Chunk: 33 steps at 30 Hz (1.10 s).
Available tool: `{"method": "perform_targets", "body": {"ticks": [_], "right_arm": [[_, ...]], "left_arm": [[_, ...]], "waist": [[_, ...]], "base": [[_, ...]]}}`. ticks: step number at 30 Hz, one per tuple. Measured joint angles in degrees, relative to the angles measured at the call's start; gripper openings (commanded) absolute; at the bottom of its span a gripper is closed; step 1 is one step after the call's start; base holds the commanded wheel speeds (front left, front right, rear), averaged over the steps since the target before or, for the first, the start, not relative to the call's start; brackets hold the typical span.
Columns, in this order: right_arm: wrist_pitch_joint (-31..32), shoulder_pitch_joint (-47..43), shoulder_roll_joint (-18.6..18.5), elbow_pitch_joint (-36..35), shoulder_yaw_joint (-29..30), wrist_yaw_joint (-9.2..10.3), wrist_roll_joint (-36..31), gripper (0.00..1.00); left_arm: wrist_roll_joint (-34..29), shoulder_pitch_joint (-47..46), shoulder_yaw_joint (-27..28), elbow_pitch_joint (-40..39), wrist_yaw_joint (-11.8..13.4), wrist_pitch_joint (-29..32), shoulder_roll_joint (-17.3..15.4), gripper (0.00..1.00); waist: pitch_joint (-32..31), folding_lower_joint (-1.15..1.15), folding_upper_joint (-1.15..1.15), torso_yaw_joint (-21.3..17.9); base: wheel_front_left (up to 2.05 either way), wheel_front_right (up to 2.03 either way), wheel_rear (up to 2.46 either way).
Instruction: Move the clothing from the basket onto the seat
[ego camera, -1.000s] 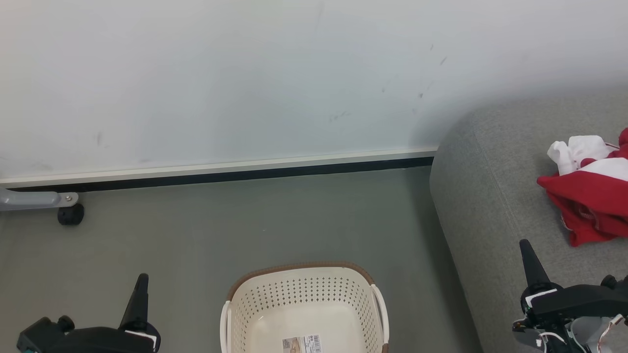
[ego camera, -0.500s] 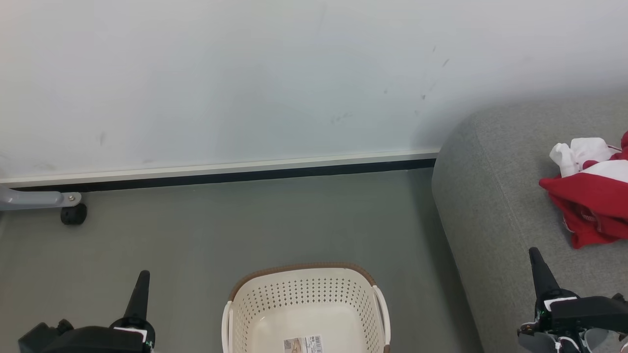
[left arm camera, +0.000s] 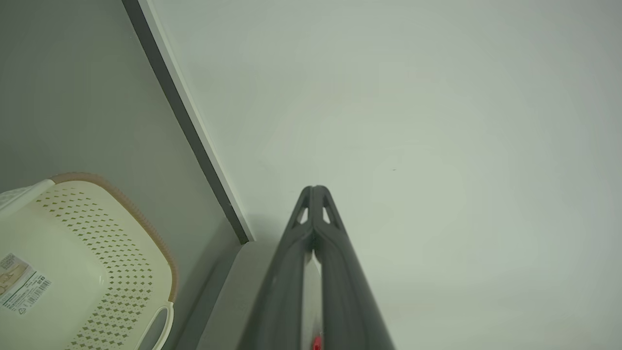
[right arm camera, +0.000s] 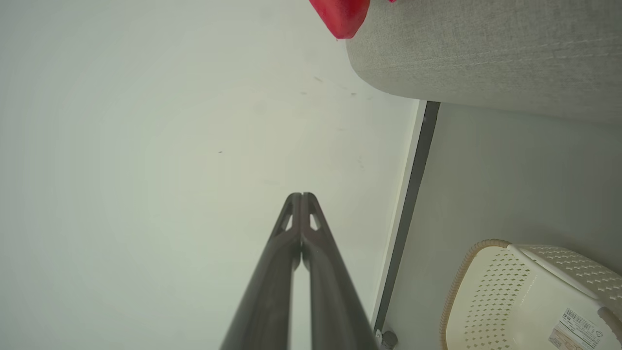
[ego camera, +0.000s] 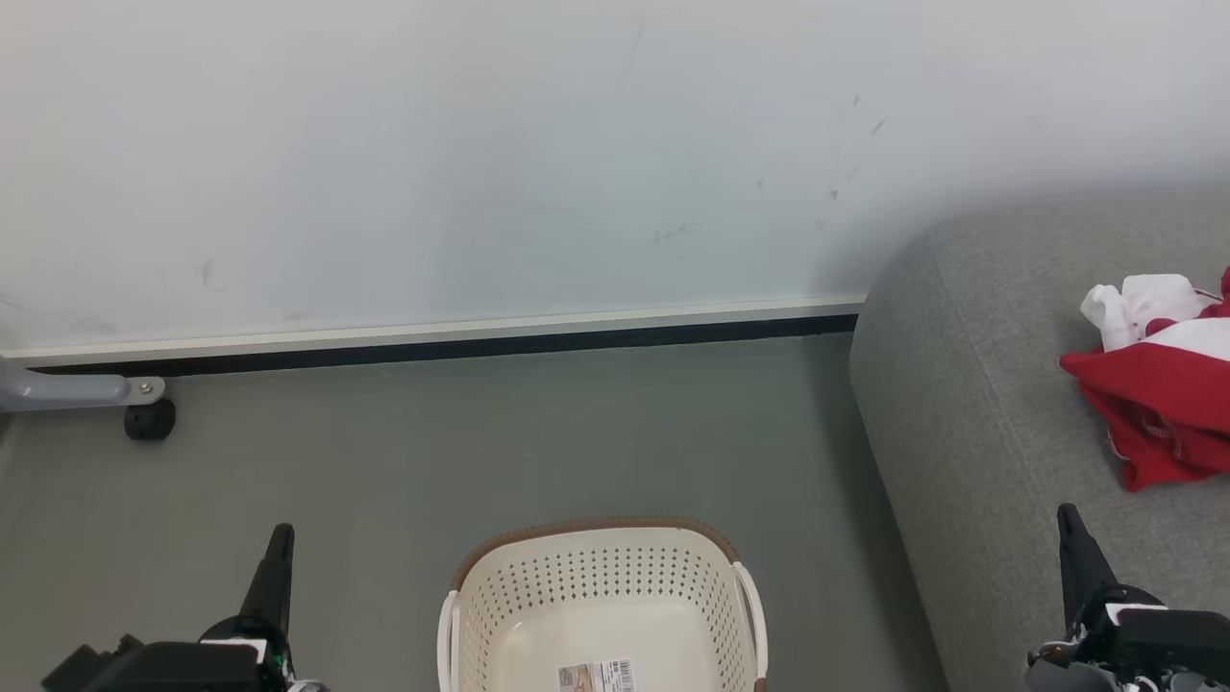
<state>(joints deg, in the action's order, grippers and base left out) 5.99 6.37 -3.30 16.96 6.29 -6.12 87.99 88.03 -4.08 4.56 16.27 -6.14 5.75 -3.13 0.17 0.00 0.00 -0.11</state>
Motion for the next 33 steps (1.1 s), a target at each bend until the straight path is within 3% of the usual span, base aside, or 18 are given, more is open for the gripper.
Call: {"method": "perform_targets", "body": {"ticks": [7,33], "right_arm": [[0.5,-0.1,0.7,0.2,1.4,-0.69,3.4,0.00],[0.5,-0.2,0.7,0.2,1.4,-0.70,3.4,0.00]], "left_arm": [[3.6,-0.4,0.6,0.5,-0.9,0.7,0.7,0.00],[3.7,-0.4,0.6,0.5,-0.9,0.7,0.7,0.00]], "waist": [[-0.1,0.00,0.00,0.1],[-0.1,0.00,0.00,0.1]], "base": [[0.00,0.00,0.00],[0.00,0.00,0.00]]}}
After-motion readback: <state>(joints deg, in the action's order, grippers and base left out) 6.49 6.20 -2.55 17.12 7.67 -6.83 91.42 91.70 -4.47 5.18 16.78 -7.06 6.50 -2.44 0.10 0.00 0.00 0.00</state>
